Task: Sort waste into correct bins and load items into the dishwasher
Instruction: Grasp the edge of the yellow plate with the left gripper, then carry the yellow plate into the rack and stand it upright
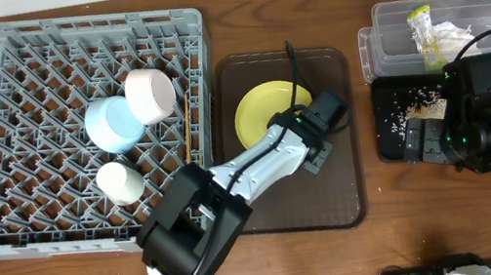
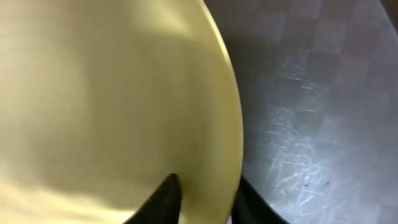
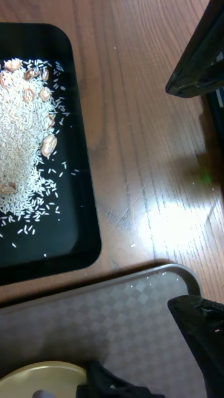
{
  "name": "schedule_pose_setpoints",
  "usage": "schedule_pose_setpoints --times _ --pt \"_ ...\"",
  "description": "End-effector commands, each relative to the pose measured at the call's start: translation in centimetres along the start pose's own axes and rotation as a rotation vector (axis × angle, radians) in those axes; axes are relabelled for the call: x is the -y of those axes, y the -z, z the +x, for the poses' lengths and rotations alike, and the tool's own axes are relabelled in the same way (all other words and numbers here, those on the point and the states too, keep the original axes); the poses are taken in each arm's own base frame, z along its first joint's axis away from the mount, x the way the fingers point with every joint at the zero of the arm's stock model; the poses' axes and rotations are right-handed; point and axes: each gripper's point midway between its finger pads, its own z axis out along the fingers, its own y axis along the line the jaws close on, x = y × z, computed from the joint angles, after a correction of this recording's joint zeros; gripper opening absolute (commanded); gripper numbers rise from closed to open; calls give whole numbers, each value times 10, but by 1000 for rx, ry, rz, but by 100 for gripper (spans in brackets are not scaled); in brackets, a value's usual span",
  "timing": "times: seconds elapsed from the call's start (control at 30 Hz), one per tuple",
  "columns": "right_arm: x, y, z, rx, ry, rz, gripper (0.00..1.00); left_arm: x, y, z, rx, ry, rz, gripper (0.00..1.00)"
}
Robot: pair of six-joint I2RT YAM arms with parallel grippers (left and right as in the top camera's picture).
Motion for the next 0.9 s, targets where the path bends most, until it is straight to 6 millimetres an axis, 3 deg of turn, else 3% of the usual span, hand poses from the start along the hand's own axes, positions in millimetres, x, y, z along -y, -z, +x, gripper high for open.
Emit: schedule_pose_setpoints --times 0.0,0.13,0.3,0.4,0.57,0.7,0.87 --pt "1 5 -4 18 -6 -5 99 -5 -19 21 -66 -2 -43 19" --pt "1 5 -4 18 -6 -5 99 -5 -19 21 -66 -2 -43 7" --pt "1 5 -4 18 -6 -5 99 -5 -16 19 -61 -2 -42 6" --pt "1 5 -4 18 -6 -5 99 -5 0 9 -23 3 -36 6" --pt "1 5 -4 18 -6 -5 99 1 51 -12 81 13 27 6" --pt "1 5 -4 18 -6 -4 99 3 113 -31 225 23 77 6" --pt "1 5 -4 18 -6 -5 99 -5 162 -37 323 40 95 6"
